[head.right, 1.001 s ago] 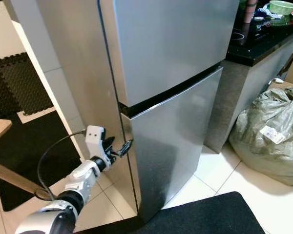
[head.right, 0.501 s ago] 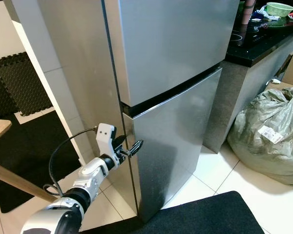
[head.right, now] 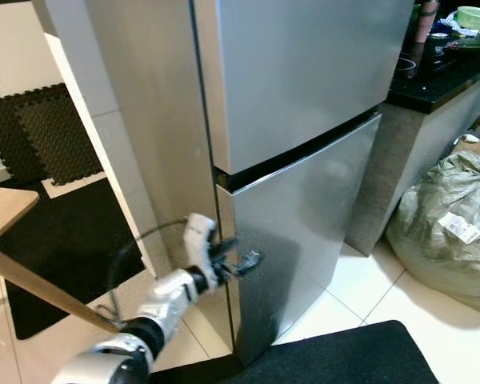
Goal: Restocking fridge
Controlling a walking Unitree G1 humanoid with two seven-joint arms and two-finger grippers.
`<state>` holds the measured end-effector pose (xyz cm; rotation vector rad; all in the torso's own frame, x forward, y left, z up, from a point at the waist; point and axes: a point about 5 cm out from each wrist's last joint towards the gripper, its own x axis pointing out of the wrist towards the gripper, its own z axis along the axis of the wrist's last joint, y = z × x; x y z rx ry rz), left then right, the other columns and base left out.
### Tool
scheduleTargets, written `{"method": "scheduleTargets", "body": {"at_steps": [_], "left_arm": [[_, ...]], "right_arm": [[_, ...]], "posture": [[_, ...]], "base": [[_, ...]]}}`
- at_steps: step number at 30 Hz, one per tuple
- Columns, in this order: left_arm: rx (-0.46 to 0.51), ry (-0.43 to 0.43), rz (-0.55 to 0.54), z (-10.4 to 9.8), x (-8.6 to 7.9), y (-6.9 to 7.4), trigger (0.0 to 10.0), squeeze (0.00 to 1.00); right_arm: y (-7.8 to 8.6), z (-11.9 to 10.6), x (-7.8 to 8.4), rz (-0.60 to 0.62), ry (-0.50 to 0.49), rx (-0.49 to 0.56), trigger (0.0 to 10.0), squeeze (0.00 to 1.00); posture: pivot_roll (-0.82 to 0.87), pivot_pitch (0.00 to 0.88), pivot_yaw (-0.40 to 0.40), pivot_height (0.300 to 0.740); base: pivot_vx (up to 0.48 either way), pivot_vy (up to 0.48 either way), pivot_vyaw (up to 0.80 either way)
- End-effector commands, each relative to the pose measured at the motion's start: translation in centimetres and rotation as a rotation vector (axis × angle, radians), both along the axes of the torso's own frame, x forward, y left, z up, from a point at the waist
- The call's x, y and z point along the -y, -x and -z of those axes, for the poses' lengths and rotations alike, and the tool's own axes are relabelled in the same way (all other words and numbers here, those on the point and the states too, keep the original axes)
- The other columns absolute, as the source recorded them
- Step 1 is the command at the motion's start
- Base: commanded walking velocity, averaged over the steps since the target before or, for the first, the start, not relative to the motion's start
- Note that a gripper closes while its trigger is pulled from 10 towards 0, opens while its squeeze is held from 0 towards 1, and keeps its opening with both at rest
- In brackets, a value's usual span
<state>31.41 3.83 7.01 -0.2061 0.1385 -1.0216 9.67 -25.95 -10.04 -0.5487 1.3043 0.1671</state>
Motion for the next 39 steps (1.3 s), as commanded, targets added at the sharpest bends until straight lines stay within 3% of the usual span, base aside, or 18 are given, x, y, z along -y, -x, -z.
{"method": "scheduleTargets", "body": {"at_steps": [1, 5, 11, 17, 19, 24, 27, 34, 39], "left_arm": [[0.003, 0.035, 0.058, -0.3, 2.1, 0.7, 10.0, 0.0], [0.002, 0.037, 0.079, -0.2, 2.7, 1.1, 10.0, 0.0], [-0.007, 0.025, 0.058, 0.1, 2.3, 1.0, 10.0, 0.0], [-0.022, -0.179, 0.037, 1.9, -0.9, 0.9, 10.0, 0.0], [0.023, -0.274, 0.008, 2.2, -2.2, 0.7, 10.0, 0.0], [0.067, -0.38, -0.076, 2.0, -4.5, -0.3, 10.0, 0.0], [0.16, -0.507, -0.192, 0.8, -7.4, -1.7, 10.0, 0.0], [0.265, -0.562, -0.291, -1.3, -9.1, -3.1, 10.0, 0.0], [0.316, -0.509, -0.354, -3.0, -9.3, -3.9, 10.0, 0.0]], "right_arm": [[0.1, 0.1, -0.1, 0.01, -0.002, 0.001, 10.0, 0.0], [0.1, 0.1, -0.2, 0.013, -0.004, 0.002, 10.0, 0.0], [0.1, 0.1, -0.1, 0.015, -0.004, 0.0, 10.0, 0.0], [0.3, 0.1, -0.1, 0.015, -0.004, -0.005, 10.0, 0.0], [0.4, 0.1, -0.1, 0.015, -0.005, -0.006, 10.0, 0.0], [0.4, 0.1, -0.1, 0.014, -0.005, -0.008, 10.0, 0.0], [0.4, 0.2, -0.2, 0.012, -0.006, -0.01, 10.0, 0.0], [0.4, 0.2, -0.2, 0.009, -0.005, -0.009, 10.0, 0.0], [0.4, 0.1, -0.2, 0.007, -0.004, -0.009, 10.0, 0.0]], "posture": [[-0.15, 0.0, 0.034, 0.74], [-0.16, 0.0, 0.035, 0.74], [-0.16, 0.0, 0.033, 0.74], [-0.15, 0.0, 0.033, 0.74], [-0.15, 0.0, 0.032, 0.74], [-0.15, 0.0, 0.032, 0.74], [-0.14, 0.0, 0.031, 0.74], [-0.14, 0.0, 0.028, 0.74], [-0.14, 0.0, 0.028, 0.74]], "base": [[0.0, 0.0, 0.0], [0.0, 0.0, 0.0], [0.0, 0.0, 0.0], [0.0, 0.0, 0.0], [0.0, 0.0, 0.0], [0.0, 0.0, 0.0], [0.0, 0.0, 0.0], [0.0, 0.0, 0.0], [0.0, 0.0, 0.0]]}}
